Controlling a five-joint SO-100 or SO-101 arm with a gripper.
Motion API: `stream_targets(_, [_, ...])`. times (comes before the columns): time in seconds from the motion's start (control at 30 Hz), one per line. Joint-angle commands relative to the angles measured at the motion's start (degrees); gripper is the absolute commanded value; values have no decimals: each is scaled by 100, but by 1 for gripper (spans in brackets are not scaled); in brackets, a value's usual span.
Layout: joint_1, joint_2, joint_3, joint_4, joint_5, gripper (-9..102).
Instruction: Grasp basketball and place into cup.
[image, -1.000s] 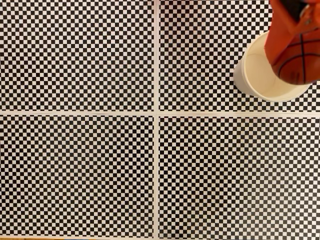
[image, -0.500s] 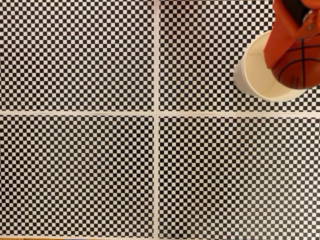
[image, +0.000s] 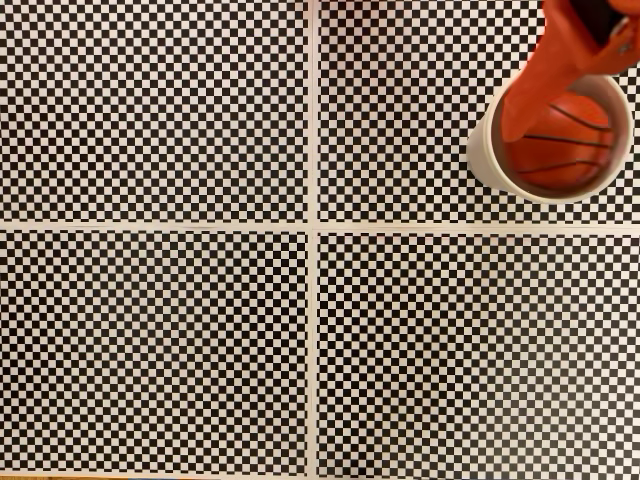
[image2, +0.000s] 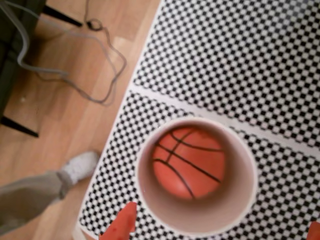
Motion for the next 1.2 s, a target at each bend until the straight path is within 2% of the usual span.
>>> stream_targets(0.0, [79, 123, -229, -18, -26, 42])
stream_targets(0.23, [826, 562, -185, 378, -176, 37])
stream_targets(0.47, [2733, 1301, -62, 1187, -1731, 28])
stream_targets(0.7, [4219, 1802, -53, 1318, -2918, 24])
stream_targets(0.97, [4702, 2646, -149, 1222, -2637, 22])
stream_targets(1.17, [4860, 3480, 105, 1318, -2909, 22])
